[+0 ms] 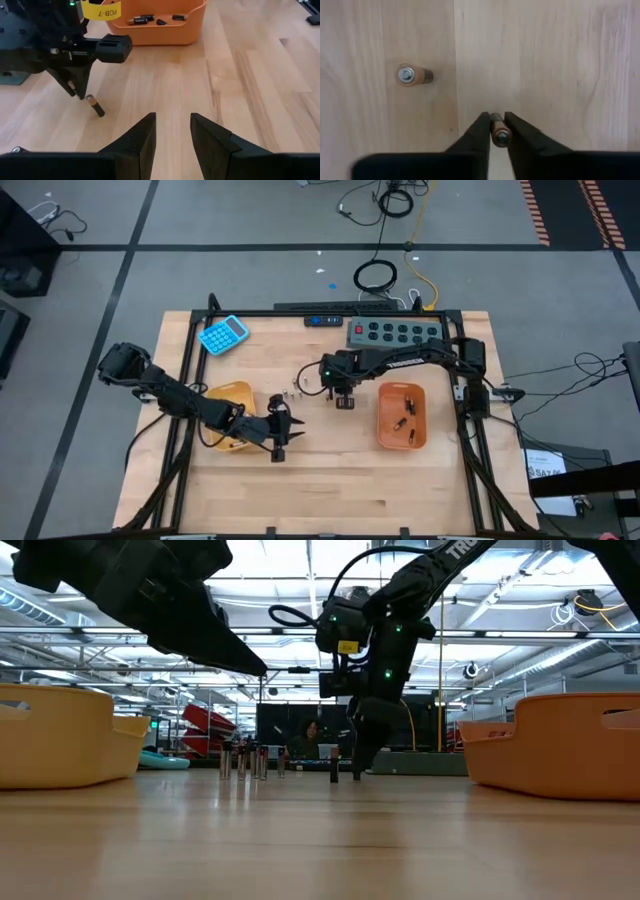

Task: Sort batteries
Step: Put the brown battery into the orange bin

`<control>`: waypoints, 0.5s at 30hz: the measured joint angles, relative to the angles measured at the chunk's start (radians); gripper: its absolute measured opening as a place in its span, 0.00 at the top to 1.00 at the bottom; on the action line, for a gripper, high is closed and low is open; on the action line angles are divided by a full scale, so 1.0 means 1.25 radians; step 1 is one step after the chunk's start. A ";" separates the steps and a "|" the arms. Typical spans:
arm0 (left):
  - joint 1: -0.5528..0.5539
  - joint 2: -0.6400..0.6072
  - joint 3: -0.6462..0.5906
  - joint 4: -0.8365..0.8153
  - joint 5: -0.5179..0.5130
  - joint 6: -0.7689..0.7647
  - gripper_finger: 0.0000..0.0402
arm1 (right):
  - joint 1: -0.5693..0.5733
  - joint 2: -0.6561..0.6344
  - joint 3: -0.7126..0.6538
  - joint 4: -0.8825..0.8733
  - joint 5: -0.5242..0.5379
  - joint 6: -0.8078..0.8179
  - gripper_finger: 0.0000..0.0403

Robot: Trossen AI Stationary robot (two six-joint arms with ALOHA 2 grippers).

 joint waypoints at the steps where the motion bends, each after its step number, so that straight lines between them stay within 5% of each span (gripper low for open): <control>1: 0.000 0.000 0.000 0.000 0.000 0.000 0.67 | -0.001 0.000 0.000 0.001 0.001 -0.002 0.93; 6: 0.000 0.000 0.000 0.000 0.000 -0.001 0.67 | 0.008 -0.009 0.000 -0.024 0.009 -0.005 0.96; 12: 0.020 0.000 0.000 0.002 -0.001 -0.047 0.67 | 0.088 -0.137 -0.001 -0.183 0.202 0.040 0.96; 15: 0.047 0.000 0.000 -0.004 -0.001 -0.087 0.67 | 0.148 -0.221 -0.023 -0.251 0.218 0.104 0.96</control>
